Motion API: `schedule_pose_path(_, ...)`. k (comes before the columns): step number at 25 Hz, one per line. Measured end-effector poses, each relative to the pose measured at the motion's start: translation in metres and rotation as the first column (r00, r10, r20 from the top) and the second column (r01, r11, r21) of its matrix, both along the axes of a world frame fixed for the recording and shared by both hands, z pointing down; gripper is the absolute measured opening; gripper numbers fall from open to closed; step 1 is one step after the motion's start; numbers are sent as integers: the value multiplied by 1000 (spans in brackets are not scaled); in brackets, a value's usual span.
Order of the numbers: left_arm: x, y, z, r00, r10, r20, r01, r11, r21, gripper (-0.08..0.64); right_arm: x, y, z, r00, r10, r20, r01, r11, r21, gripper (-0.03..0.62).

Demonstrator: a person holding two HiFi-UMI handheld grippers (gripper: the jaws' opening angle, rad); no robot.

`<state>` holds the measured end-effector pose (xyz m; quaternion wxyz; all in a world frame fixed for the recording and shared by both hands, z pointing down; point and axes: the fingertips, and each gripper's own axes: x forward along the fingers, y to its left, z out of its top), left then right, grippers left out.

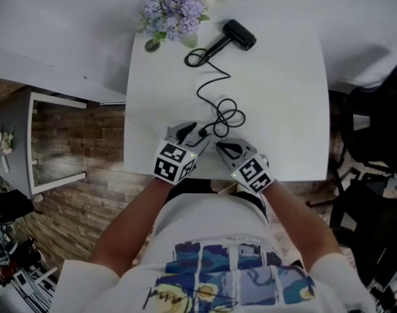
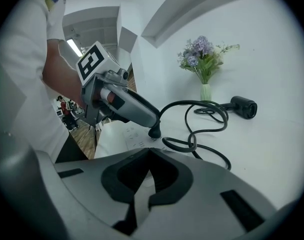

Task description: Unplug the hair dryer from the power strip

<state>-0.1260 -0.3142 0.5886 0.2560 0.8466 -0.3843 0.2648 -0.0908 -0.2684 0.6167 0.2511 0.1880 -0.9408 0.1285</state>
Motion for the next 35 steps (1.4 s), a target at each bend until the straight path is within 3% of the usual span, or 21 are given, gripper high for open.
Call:
schedule_pose_path(16,3,-6,25,999,38,34,-36,998,-49,125,-6,-8,9,1000,20,9,-20,999,30,-2)
schedule_pose_path(35,4,-4,18,999,12,51,-11,1000,-20,67,-6,-6,11,999,5,-43,-2,998,64,-5)
